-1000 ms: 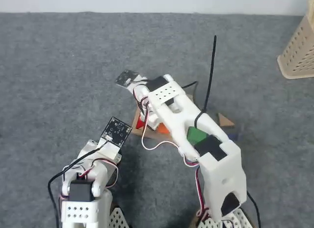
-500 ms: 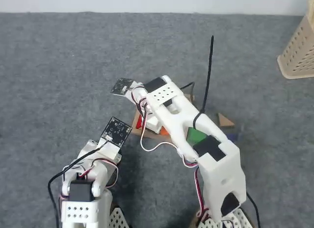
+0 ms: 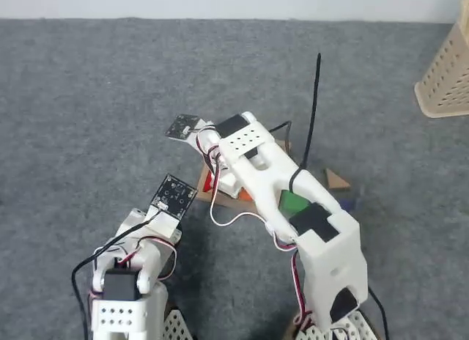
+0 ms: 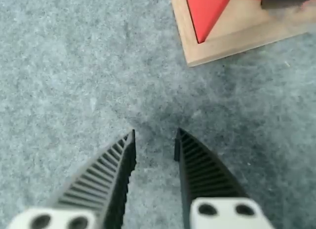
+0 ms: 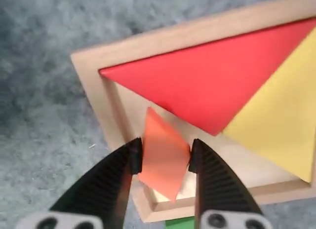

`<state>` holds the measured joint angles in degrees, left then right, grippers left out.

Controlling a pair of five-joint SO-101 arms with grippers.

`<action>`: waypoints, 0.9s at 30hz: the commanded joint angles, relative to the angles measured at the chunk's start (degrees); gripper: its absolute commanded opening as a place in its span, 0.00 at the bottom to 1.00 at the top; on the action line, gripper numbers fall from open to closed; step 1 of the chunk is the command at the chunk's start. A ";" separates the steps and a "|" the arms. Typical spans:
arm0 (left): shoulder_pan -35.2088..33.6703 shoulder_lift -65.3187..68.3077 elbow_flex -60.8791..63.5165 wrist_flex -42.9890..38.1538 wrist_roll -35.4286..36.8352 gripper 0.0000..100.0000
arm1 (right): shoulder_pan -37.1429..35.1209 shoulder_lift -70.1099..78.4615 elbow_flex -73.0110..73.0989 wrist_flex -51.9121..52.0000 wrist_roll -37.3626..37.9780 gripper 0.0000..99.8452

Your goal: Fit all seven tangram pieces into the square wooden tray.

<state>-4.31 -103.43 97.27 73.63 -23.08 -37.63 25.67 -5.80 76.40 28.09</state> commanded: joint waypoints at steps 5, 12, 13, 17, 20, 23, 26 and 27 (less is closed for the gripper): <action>-0.26 -1.23 -0.75 0.00 0.44 0.12 | 1.01 -6.20 -2.81 1.54 -0.97 0.15; -0.26 -1.23 -0.75 0.00 0.44 0.12 | 1.01 -6.02 -2.81 1.01 -1.85 0.22; -0.26 -1.23 -0.75 0.00 0.44 0.12 | 1.01 -6.02 -2.81 0.92 -2.37 0.22; -0.26 -1.23 -0.75 0.00 0.44 0.12 | 2.59 -7.78 -2.81 1.10 -4.75 0.18; -0.26 -1.23 -0.75 0.00 0.44 0.12 | 5.85 -10.33 -2.81 1.01 -5.80 0.09; -0.26 -1.23 -0.75 0.00 0.44 0.12 | 8.48 -12.97 -0.09 -0.57 -8.18 0.03; -0.26 -1.23 -0.75 0.00 0.44 0.12 | 9.36 -17.45 10.37 -9.01 -9.49 0.01; -0.26 -1.23 -0.75 0.00 0.44 0.12 | 9.36 -19.56 15.30 -12.79 -10.37 0.01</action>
<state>-4.31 -103.43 97.27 73.63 -23.08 -29.27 14.15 0.26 72.00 19.82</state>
